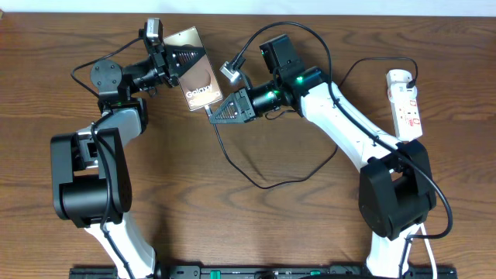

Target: Plug charger to phone and switch on socket

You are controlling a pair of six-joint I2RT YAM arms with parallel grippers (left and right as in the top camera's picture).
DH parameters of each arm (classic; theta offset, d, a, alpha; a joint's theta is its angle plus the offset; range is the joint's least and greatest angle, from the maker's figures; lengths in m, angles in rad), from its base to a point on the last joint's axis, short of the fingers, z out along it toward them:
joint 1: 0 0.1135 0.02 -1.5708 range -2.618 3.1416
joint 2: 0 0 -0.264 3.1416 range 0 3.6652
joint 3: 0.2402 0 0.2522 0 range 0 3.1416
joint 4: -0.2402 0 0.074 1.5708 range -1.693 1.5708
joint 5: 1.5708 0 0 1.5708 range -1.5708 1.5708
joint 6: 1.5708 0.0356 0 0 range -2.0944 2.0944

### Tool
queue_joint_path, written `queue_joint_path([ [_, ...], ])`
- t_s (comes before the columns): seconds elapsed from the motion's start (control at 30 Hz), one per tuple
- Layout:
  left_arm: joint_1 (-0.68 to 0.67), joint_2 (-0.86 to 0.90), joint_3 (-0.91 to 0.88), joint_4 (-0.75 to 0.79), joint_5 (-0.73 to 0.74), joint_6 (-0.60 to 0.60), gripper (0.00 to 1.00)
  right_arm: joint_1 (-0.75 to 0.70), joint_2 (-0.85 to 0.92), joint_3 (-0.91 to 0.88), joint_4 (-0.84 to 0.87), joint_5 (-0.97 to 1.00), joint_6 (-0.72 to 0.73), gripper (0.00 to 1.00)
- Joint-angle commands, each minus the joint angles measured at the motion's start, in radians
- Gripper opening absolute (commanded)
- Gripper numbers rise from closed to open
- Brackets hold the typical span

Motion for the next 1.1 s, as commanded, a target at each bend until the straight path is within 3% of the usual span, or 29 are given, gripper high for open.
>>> queue_joint_path([
  [0.0,-0.008,-0.019,0.008,0.013,0.014,-0.001,0.07,-0.006,0.002,-0.001,0.007,-0.003,0.011,0.01],
  [1.07,-0.008,-0.019,0.008,0.013,0.021,-0.001,0.07,-0.050,0.002,-0.001,0.052,-0.003,0.056,0.01],
])
